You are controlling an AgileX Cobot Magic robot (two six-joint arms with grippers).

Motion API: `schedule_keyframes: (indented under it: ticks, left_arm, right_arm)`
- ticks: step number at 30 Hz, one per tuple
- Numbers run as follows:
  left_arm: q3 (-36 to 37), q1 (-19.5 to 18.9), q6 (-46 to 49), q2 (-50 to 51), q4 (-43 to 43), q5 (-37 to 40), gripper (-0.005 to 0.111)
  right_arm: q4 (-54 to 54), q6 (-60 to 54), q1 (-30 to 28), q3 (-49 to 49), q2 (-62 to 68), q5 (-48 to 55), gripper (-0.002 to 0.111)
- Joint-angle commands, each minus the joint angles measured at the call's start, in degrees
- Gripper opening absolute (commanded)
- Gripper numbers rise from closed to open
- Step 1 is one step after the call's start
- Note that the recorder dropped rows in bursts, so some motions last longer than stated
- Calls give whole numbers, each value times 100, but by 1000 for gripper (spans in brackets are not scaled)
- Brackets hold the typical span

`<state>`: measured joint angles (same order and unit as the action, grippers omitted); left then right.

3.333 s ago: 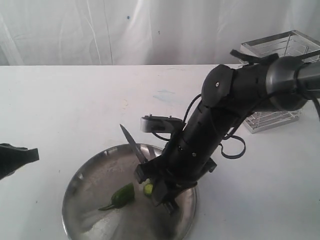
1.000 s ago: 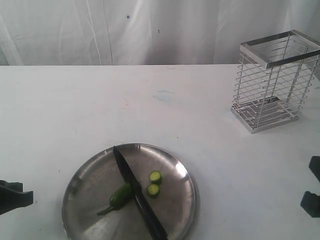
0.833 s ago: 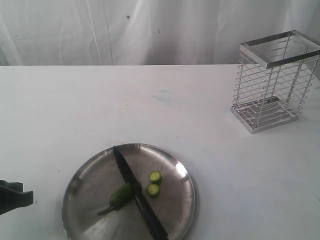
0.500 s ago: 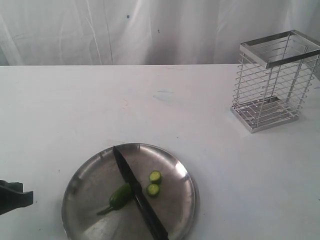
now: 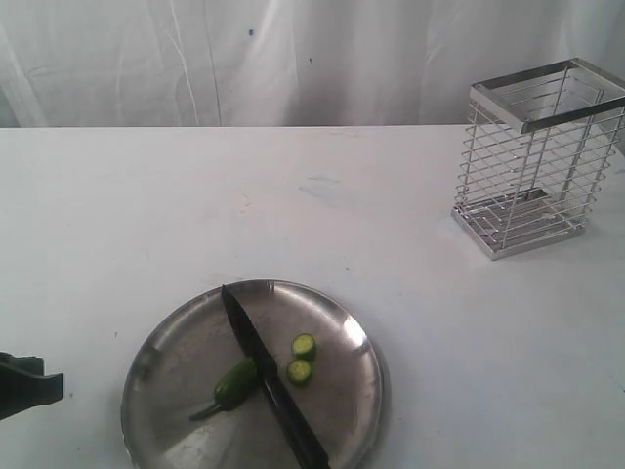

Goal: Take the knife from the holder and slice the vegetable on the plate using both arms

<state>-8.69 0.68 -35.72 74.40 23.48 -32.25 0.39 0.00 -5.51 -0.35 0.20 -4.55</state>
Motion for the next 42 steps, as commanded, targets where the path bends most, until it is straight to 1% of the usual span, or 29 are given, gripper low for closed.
schedule_keyframes:
  ticks: [1,6,38,40,42]
  left_arm:
    - [23,-18,-2,-44,16,58,0]
    - [23,-18,-2,-44,16,58,0]
    - [23,-18,-2,-2,16,35,0]
    - [23,-18,-2,-169,67,189,0]
    - [23,-106,-2,-873,162,634,0]
  right_arm:
    - [-641,354,-21,35,-20,2387,0]
    - [-505,300,-21,35,-20,2279,0]
    - [-505,300,-21,35,-20,2279,0]
    - [-506,300,-21,35,-20,2290,0]
    - [-506,300,-21,35,-20,2290,0]
